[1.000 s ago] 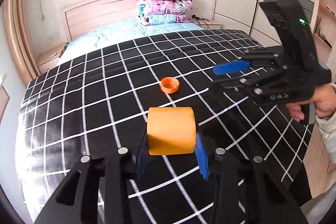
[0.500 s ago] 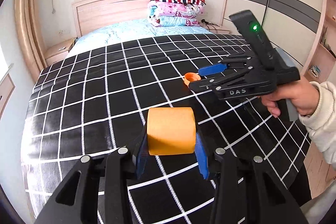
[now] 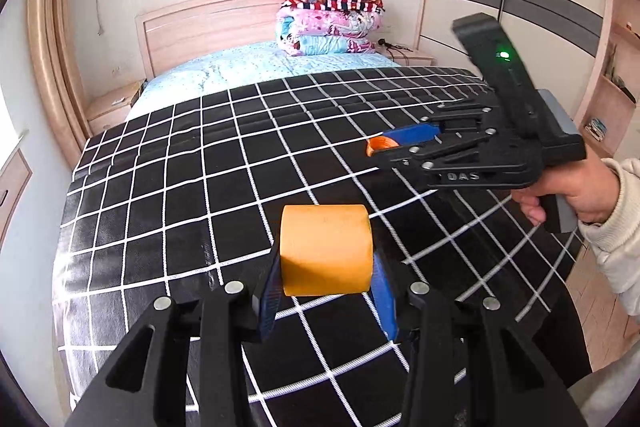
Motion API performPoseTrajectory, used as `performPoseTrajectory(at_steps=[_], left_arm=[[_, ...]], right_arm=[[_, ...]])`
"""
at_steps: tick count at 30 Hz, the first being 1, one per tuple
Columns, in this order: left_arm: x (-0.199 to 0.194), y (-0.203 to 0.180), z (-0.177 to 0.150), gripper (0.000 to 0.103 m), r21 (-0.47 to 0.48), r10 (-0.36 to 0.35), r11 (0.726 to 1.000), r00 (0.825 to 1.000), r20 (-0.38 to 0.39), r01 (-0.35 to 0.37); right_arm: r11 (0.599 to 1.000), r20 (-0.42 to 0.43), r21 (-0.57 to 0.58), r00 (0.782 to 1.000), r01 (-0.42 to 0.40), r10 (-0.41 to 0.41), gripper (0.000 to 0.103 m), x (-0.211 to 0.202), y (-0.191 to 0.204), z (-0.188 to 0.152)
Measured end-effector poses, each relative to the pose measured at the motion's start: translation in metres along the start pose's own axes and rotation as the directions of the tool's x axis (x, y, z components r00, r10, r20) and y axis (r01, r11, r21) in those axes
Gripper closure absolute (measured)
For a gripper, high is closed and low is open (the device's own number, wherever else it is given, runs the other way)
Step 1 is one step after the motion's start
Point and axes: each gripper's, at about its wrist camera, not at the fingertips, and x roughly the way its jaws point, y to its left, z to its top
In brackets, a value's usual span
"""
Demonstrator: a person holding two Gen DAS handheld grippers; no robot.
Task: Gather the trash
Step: 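Carry the tape roll and cap in both tools over the bin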
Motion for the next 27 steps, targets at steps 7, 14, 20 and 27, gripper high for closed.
performPoseTrajectory(at_steps=[7, 14, 20, 27], left_arm=[[-0.021, -0.027, -0.008, 0.065, 0.018, -0.005, 1.0, 1.0, 0.01, 0.005], [-0.042, -0.051, -0.019, 0.065, 0.041, -0.04, 0.998, 0.999, 0.026, 0.039], [-0.056, -0.069, -0.028, 0.065, 0.062, -0.051, 0.997, 0.998, 0.022, 0.049], [-0.061, -0.092, -0.044, 0.065, 0.077, -0.081, 0.994, 0.997, -0.001, 0.081]], right_arm=[[1.0, 0.03, 0.002, 0.999, 0.023, -0.023, 0.073, -0.048, 0.015, -0.031], [0.999, 0.064, 0.014, 0.997, 0.043, -0.044, 0.073, -0.096, 0.028, -0.063], [0.999, 0.087, 0.024, 0.996, 0.033, -0.034, 0.073, -0.122, 0.042, -0.085], [0.999, 0.108, 0.023, 0.994, 0.022, -0.025, 0.073, -0.142, 0.051, -0.109]])
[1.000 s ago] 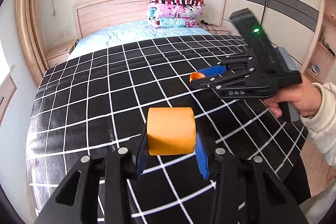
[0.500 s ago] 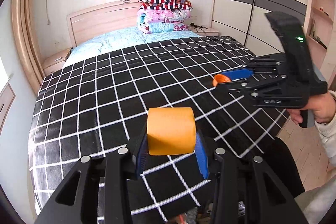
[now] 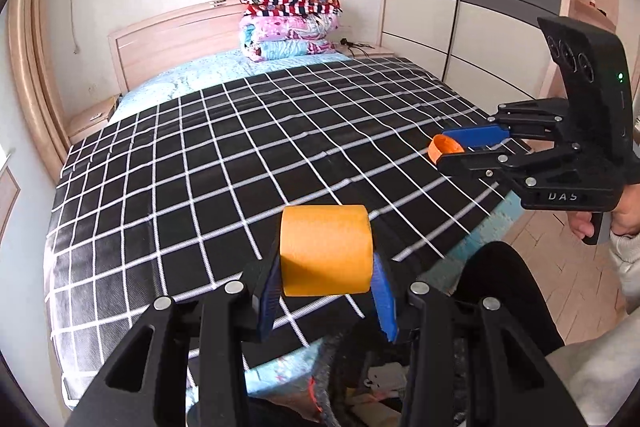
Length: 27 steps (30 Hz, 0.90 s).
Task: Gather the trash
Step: 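Carry the tape roll and cap in both tools over the bin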
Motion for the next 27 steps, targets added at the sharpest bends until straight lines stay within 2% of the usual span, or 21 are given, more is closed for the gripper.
performPoseTrajectory(at_steps=[3, 6, 9, 16, 23, 27], left_arm=[[-0.001, -0.012, -0.008, 0.065, 0.014, -0.022, 1.0, 1.0, -0.005, 0.022], [0.0, -0.02, -0.018, 0.065, -0.012, -0.053, 0.999, 0.998, -0.016, 0.052], [0.002, -0.035, -0.028, 0.065, -0.004, -0.05, 0.999, 0.999, -0.019, 0.05], [0.013, -0.051, -0.051, 0.065, -0.005, -0.09, 0.996, 0.994, -0.064, 0.09], [0.043, -0.054, -0.081, 0.065, -0.011, -0.108, 0.994, 0.979, -0.172, 0.108], [0.061, -0.052, -0.097, 0.065, -0.05, -0.129, 0.991, 0.966, -0.225, 0.12]], right_arm=[[1.0, -0.003, -0.003, 1.0, -0.001, 0.001, 0.073, -0.005, 0.007, -0.012], [1.0, -0.015, -0.002, 1.0, 0.002, -0.002, 0.073, -0.004, 0.012, -0.023], [1.0, -0.032, 0.011, 0.999, -0.009, 0.009, 0.073, -0.002, 0.018, -0.037], [0.996, -0.09, 0.056, 0.993, -0.07, 0.075, 0.073, 0.015, 0.04, -0.073], [0.99, -0.157, 0.101, 0.981, -0.102, 0.117, 0.073, 0.034, 0.055, -0.109], [0.987, -0.2, 0.115, 0.971, -0.11, 0.131, 0.073, 0.046, 0.06, -0.125]])
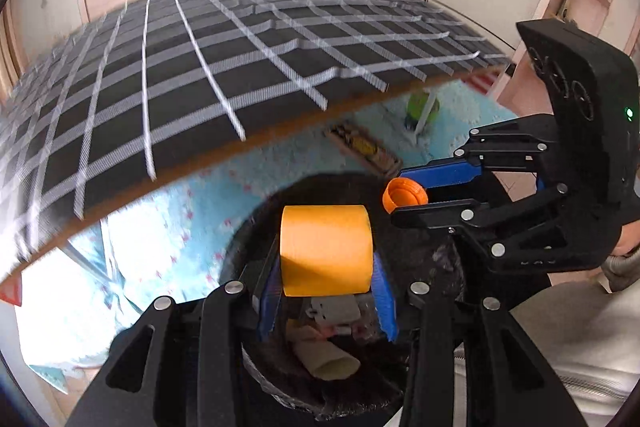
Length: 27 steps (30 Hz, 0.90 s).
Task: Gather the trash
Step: 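Carry the tape roll and cap in both tools over the bin, then open both tools to drop the tape roll and cap into the bin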
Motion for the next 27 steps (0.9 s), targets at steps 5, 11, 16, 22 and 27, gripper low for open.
performPoseTrajectory(at_steps=[5, 11, 16, 22, 27], left_arm=[[0.021, 0.003, -0.007, 0.065, -0.03, -0.01, 1.0, 0.999, -0.046, 0.009], [0.045, 0.006, -0.022, 0.065, -0.052, 0.006, 0.999, 0.994, -0.106, -0.011], [0.055, 0.003, -0.025, 0.064, -0.06, 0.02, 0.998, 0.991, -0.133, -0.029], [0.063, 0.005, -0.023, 0.064, -0.066, 0.018, 0.997, 0.987, -0.157, -0.028], [0.059, 0.005, -0.023, 0.049, -0.063, 0.06, 0.996, 0.988, -0.139, -0.069]], right_arm=[[1.0, -0.046, 0.016, 0.999, -0.005, 0.005, 0.073, 0.019, 0.006, -0.015], [0.999, -0.096, 0.044, 0.995, -0.009, 0.013, 0.073, 0.038, 0.01, -0.026], [0.998, -0.114, 0.06, 0.993, 0.003, 0.004, 0.073, 0.047, 0.013, -0.027], [0.997, -0.108, 0.076, 0.994, 0.009, -0.001, 0.065, 0.052, 0.005, -0.027], [0.996, -0.095, 0.084, 0.996, 0.01, -0.002, 0.061, 0.05, 0.004, -0.025]])
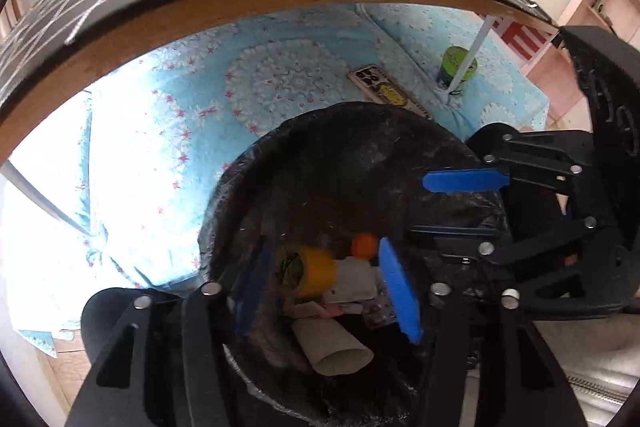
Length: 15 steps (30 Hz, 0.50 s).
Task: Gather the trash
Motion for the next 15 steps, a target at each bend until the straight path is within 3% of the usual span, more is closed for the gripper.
performPoseTrajectory(at_steps=[6, 8, 11, 15], left_arm=[[-0.016, -0.001, 0.0, 0.049, 0.003, 0.004, 1.0, 0.999, 0.035, -0.004], [-0.02, -0.001, -0.001, 0.049, 0.001, 0.009, 1.0, 0.999, 0.046, -0.009], [-0.033, 0.0, -0.003, 0.049, 0.001, -0.024, 1.0, 0.998, 0.063, 0.024], [-0.056, -0.005, -0.007, 0.034, 0.016, -0.036, 0.999, 0.995, 0.095, 0.035]], right_arm=[[1.0, 0.03, -0.004, 1.0, -0.005, 0.005, 0.06, -0.013, 0.002, 0.002], [1.0, 0.041, 0.013, 0.999, -0.019, 0.018, 0.052, -0.019, 0.0, 0.003], [0.999, 0.032, 0.033, 0.999, -0.029, 0.028, 0.052, -0.026, -0.001, 0.003], [0.998, 0.026, 0.039, 0.999, -0.04, 0.039, 0.046, -0.041, 0.004, 0.002]])
